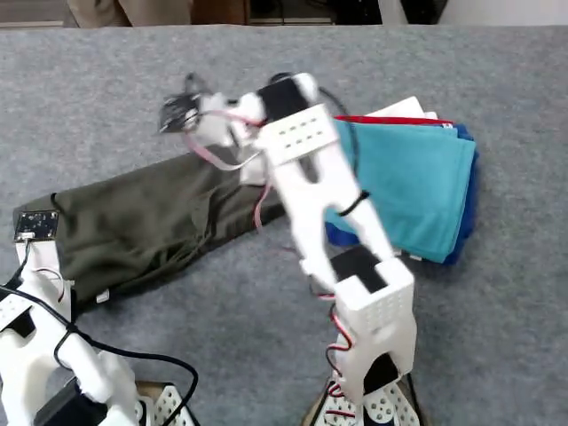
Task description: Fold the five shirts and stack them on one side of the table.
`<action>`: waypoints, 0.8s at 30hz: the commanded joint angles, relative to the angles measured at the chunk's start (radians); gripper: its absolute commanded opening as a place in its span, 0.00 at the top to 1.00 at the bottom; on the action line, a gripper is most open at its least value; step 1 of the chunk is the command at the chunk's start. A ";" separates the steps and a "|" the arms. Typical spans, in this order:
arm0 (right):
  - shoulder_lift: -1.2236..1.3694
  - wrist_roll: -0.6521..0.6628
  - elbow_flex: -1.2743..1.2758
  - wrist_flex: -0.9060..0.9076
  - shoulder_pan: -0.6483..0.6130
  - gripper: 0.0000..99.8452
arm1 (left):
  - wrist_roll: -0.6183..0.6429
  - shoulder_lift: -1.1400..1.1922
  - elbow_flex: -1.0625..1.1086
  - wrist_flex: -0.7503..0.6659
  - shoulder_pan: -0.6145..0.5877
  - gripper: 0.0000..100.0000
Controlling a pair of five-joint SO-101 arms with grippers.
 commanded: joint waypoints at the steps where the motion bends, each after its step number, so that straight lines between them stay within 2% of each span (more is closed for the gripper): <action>1: -0.033 -0.011 0.068 0.021 0.031 1.00 | -0.005 -0.004 0.005 -0.012 0.015 0.98; 3: -0.024 -0.011 0.151 -0.018 0.025 1.00 | 0.000 -0.004 0.005 -0.012 0.015 0.98; 7: 0.050 -0.017 0.282 -0.299 0.030 1.00 | 0.041 -0.005 0.005 -0.015 0.015 0.98; 12: 0.191 -0.017 0.305 -0.598 0.013 0.99 | 0.043 -0.005 0.005 -0.015 0.015 0.98; 15: 0.274 -0.017 0.297 -0.715 0.018 0.99 | 0.041 -0.005 0.005 -0.015 0.015 0.98; 17: 0.278 -0.014 0.280 -0.677 0.013 0.99 | 0.040 -0.005 0.005 -0.015 0.015 0.98; 20: 0.249 -0.012 0.225 -0.508 -0.008 0.99 | 0.040 -0.005 0.005 -0.015 0.015 0.98; 24: 0.177 -0.018 0.090 -0.377 -0.007 0.99 | 0.043 -0.005 -0.028 -0.006 0.014 0.98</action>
